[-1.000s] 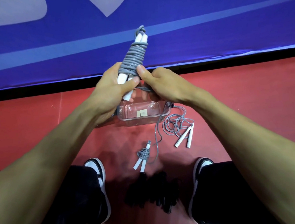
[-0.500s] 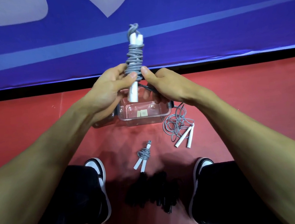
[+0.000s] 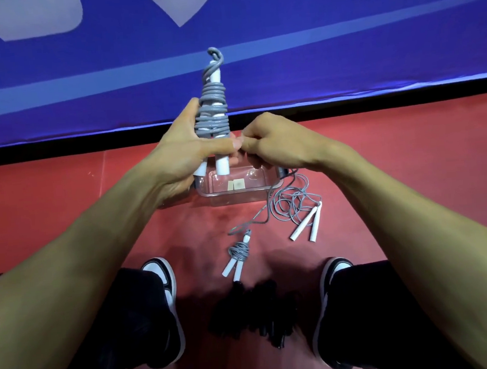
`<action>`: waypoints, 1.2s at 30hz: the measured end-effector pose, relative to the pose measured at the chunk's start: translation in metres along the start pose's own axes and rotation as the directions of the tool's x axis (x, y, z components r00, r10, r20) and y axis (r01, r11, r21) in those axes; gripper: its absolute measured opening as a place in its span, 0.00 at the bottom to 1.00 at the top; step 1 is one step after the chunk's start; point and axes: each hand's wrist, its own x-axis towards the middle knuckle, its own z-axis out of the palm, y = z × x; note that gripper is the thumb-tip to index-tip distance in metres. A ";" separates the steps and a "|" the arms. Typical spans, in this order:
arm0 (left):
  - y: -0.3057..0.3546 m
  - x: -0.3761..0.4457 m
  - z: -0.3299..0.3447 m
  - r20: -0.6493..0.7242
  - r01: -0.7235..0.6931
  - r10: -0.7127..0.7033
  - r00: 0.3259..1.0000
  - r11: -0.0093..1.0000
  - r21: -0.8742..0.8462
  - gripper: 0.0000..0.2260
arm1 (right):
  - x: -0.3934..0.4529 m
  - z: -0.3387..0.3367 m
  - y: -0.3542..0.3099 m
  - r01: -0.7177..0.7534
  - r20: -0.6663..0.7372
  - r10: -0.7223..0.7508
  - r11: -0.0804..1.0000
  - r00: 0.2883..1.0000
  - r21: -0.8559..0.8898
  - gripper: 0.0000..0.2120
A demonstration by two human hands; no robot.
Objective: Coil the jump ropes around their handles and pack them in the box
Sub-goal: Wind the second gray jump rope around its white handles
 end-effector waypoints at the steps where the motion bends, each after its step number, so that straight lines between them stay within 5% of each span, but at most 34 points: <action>1: 0.001 -0.002 0.000 0.005 -0.001 0.001 1.000 1.000 -0.002 0.23 | -0.001 0.000 0.000 0.009 -0.002 -0.009 1.000 1.000 -0.013 0.22; 8: -0.001 -0.027 0.001 0.029 -0.001 -0.001 1.000 0.998 0.062 0.23 | -0.026 0.007 -0.010 0.036 0.020 -0.036 0.999 0.999 0.018 0.21; 12: -0.001 -0.054 0.005 0.075 0.079 -0.079 0.994 0.997 0.003 0.13 | -0.046 0.012 -0.019 0.020 0.110 -0.019 1.000 0.994 -0.007 0.21; 17: -0.023 -0.082 -0.002 0.094 0.078 -0.083 0.992 0.995 0.057 0.21 | -0.068 0.037 -0.015 -0.041 0.220 0.039 0.999 0.975 0.004 0.16; 23: -0.018 -0.062 0.000 0.052 0.056 -0.062 0.997 0.992 0.112 0.22 | -0.053 0.029 -0.018 0.028 0.141 -0.019 0.998 0.990 -0.058 0.16; 31: -0.016 -0.037 -0.007 0.009 0.034 -0.036 0.999 0.992 0.118 0.16 | -0.035 0.019 -0.012 -0.027 0.182 0.004 0.992 0.983 0.123 0.22; 33: -0.023 -0.036 -0.009 0.036 0.000 -0.009 0.999 0.969 0.249 0.15 | -0.035 0.023 -0.007 -0.058 0.249 0.042 0.997 0.968 0.055 0.17; 36: -0.036 -0.033 -0.015 0.009 -0.122 0.150 0.989 0.767 0.630 0.12 | -0.037 0.026 -0.007 -0.071 0.262 0.081 0.996 0.962 -0.049 0.13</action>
